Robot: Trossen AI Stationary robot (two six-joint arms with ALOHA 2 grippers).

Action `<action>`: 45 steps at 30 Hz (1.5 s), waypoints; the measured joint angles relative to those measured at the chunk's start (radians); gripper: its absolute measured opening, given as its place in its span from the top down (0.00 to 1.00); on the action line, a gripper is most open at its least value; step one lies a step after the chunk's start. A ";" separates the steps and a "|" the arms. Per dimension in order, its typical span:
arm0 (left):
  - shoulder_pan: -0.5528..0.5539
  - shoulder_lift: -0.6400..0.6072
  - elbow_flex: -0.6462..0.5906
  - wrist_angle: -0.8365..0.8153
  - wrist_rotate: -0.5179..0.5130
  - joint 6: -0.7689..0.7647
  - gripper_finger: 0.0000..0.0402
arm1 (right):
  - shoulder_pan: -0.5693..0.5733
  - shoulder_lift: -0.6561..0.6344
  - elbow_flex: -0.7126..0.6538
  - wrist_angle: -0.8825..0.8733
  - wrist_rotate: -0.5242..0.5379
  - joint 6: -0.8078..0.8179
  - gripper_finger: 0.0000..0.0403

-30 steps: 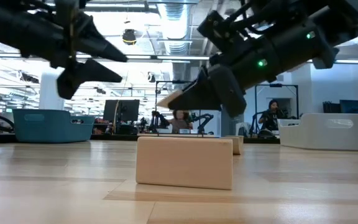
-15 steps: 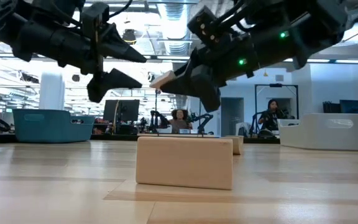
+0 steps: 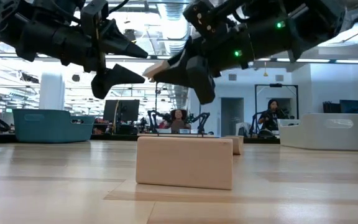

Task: Sort & place blocks by color
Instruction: Put the top left brown block into the grey bin

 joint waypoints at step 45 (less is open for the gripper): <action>0.082 0.000 0.000 0.075 0.057 0.377 0.31 | -0.270 -0.664 0.021 -1.544 0.075 1.017 0.61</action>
